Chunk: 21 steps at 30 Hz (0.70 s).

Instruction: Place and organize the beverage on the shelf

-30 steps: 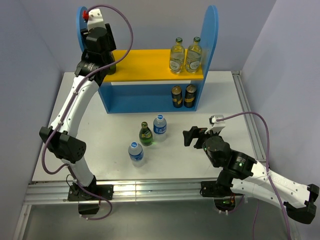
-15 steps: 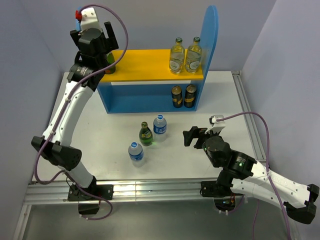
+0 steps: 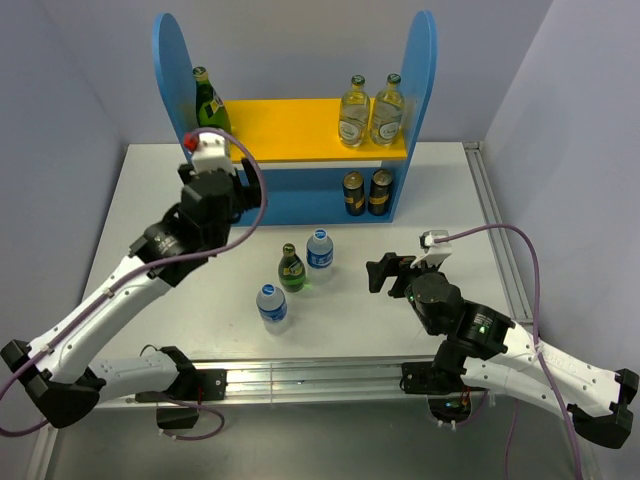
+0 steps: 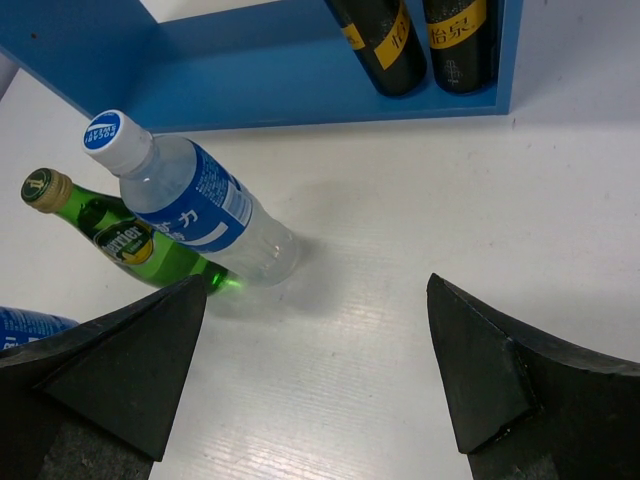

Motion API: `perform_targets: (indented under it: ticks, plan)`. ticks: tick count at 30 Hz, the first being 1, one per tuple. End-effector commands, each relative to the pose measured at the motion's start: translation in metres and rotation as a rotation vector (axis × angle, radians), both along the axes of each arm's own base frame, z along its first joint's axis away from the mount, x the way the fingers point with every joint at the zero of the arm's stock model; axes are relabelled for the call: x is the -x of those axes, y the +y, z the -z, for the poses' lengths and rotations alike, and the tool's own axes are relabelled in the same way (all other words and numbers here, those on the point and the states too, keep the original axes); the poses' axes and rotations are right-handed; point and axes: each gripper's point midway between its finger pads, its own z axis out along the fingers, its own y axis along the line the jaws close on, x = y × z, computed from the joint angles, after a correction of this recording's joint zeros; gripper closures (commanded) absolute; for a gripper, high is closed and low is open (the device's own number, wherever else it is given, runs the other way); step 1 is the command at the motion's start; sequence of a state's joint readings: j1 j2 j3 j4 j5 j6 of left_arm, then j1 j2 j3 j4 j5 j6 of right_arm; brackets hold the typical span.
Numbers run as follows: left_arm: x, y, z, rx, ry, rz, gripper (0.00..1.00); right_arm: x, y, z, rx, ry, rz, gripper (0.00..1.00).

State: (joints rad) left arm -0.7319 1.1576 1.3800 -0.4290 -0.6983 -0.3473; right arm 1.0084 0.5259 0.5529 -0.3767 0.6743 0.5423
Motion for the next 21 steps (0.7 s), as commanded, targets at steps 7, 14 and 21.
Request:
perform_targets:
  ticks: [7, 14, 21]
  plan:
    - [0.043, -0.068, 0.128, 0.039, 0.177, 0.198, 0.12, -0.002, -0.002, -0.002, -0.005, -0.007, 0.025, 0.02]
    - [0.059, -0.09, 0.16, 0.027, 0.232, 0.259, 0.13, -0.003, -0.002, -0.002, -0.004, -0.005, 0.032, 0.02]
    - [0.062, -0.092, 0.174, 0.026, 0.251, 0.27, 0.14, -0.003, -0.004, -0.001, -0.002, -0.007, 0.038, 0.02]
